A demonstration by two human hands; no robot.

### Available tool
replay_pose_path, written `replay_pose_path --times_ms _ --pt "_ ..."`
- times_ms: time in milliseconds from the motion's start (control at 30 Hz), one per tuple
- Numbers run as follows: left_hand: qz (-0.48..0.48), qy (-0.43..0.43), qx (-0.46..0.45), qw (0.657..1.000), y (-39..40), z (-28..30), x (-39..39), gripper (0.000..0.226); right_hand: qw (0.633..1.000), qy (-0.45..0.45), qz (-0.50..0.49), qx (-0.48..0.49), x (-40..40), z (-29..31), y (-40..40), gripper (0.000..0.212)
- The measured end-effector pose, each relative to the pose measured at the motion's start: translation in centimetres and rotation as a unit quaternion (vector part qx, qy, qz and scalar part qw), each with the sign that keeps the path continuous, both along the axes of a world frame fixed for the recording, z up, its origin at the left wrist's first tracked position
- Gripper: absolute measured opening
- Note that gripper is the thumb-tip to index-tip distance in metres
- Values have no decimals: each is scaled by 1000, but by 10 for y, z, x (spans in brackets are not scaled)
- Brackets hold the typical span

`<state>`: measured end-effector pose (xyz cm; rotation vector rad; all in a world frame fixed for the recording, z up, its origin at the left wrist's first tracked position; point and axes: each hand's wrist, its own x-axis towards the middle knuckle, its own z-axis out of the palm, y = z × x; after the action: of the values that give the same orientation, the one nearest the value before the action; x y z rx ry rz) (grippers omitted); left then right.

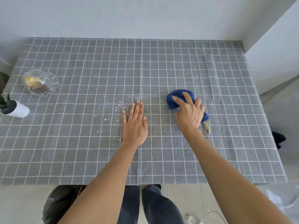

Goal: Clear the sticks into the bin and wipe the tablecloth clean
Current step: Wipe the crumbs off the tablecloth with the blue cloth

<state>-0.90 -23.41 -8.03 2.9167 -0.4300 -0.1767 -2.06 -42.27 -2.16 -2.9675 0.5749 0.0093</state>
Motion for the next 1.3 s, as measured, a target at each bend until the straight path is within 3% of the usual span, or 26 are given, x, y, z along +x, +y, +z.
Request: replay_pose_path --times_ms 100,267,533,867,967,1100,1300 --pt "2 0 -4 1000 0 -1 1 56 997 19 73 -6 -7 -10 19 55" --pt "-3 9 2 1000 0 0 1 56 995 44 82 -39 -14 -13 6 58" --pt "-1 20 1 1000 1 2 2 58 995 54 65 -59 -17 -10 -6 62" --pt "1 27 -2 1000 0 4 1 59 998 29 -47 -6 -7 -10 -6 65" --pt "3 20 -6 1000 -1 4 0 59 1000 -2 17 3 11 -5 14 65" --pt "3 13 -10 1000 0 3 0 58 990 50 129 -32 28 -7 41 60" --pt "-1 22 -6 1000 1 2 1 58 991 81 75 -74 28 -10 7 60"
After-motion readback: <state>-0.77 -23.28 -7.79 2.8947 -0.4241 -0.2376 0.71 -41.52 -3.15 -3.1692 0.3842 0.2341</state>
